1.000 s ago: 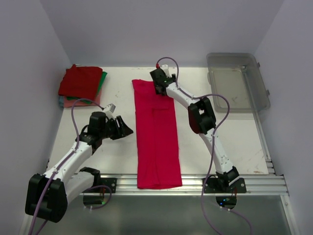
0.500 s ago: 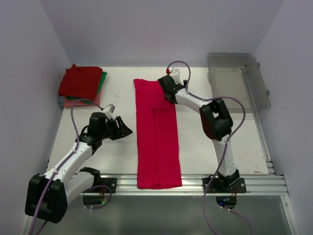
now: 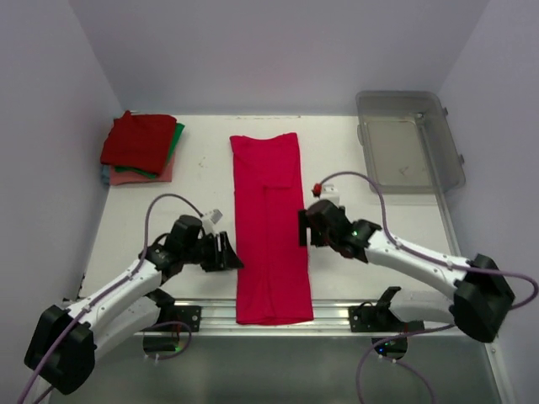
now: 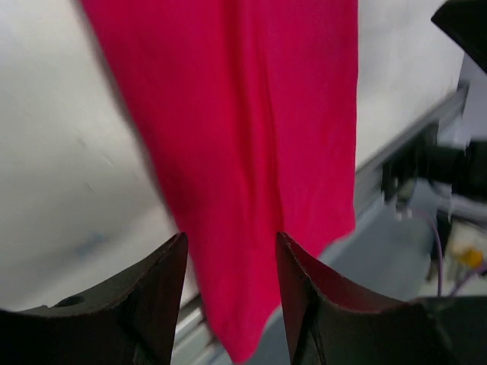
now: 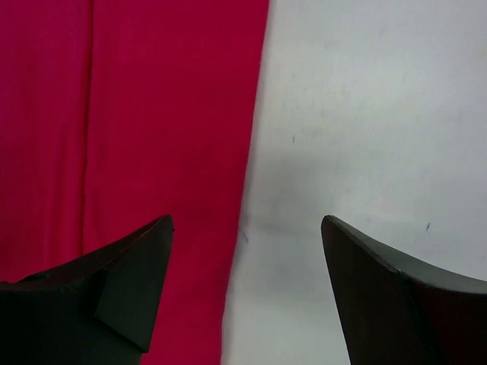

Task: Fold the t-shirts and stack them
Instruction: Fold the tshirt

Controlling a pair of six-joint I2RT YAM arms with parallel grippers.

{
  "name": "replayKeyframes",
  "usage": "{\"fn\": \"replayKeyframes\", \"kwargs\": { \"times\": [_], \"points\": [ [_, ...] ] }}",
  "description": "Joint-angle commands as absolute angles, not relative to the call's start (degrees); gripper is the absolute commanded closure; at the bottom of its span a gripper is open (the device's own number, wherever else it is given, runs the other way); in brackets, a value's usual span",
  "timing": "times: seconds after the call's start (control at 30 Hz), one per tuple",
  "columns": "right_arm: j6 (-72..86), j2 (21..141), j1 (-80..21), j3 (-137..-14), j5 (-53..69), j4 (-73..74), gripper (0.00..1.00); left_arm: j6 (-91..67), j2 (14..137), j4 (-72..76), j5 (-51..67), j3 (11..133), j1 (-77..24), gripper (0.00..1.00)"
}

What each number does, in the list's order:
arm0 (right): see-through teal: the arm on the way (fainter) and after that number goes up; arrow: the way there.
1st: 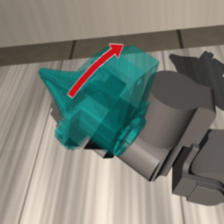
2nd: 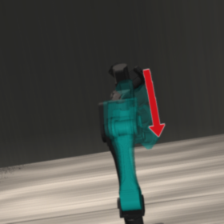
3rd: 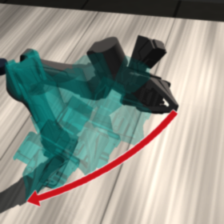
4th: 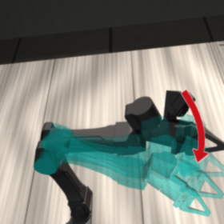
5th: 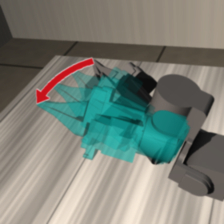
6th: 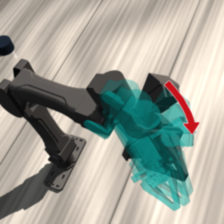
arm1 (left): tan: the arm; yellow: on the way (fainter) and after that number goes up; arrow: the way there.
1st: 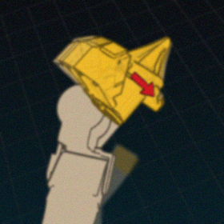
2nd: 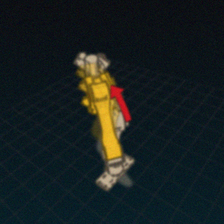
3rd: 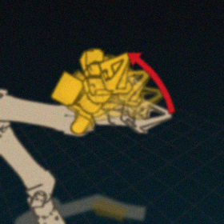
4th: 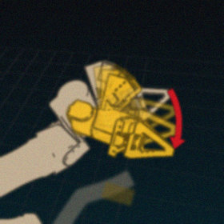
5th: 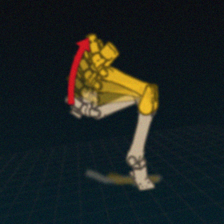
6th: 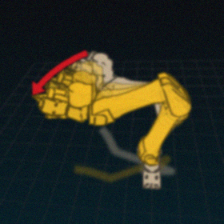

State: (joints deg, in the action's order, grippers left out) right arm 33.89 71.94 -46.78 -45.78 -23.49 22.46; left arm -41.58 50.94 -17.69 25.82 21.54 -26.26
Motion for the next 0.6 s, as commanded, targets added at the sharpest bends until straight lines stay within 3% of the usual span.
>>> {"fn": "replayKeyframes", "kwargs": {
  "times": [0.0, 0.1, 0.2, 0.37, 0.57],
  "points": [
    [49.7, 57.25, -52.43, -34.84, -12.92, 28.46, 0.19, -54.73, 43.02, -17.14, 37.68, 14.16, -33.56, 0.47],
    [57.53, 42.69, -57.11, -31.65, -10.64, 36.28, 0.23, -59.84, 33.18, -22.39, 38.23, 13.09, -38.14, 0.46],
    [62.29, 35.36, -58.45, -31.2, -6.62, 44.54, 0.25, -63.71, 24.82, -30.74, 39.11, 12.92, -39.55, 0.45],
    [67.06, 34.71, -59.24, -27.96, 1.74, 47.46, 0.25, -64.51, 20.74, -42.71, 39.99, 10.81, -39.55, 0.46],
    [68.2, 40.24, -60.9, -24.0, 8.7, 43.86, 0.25, -57.76, 30.92, -41.66, 40.61, 10.29, -39.9, 0.46]
  ]
}}
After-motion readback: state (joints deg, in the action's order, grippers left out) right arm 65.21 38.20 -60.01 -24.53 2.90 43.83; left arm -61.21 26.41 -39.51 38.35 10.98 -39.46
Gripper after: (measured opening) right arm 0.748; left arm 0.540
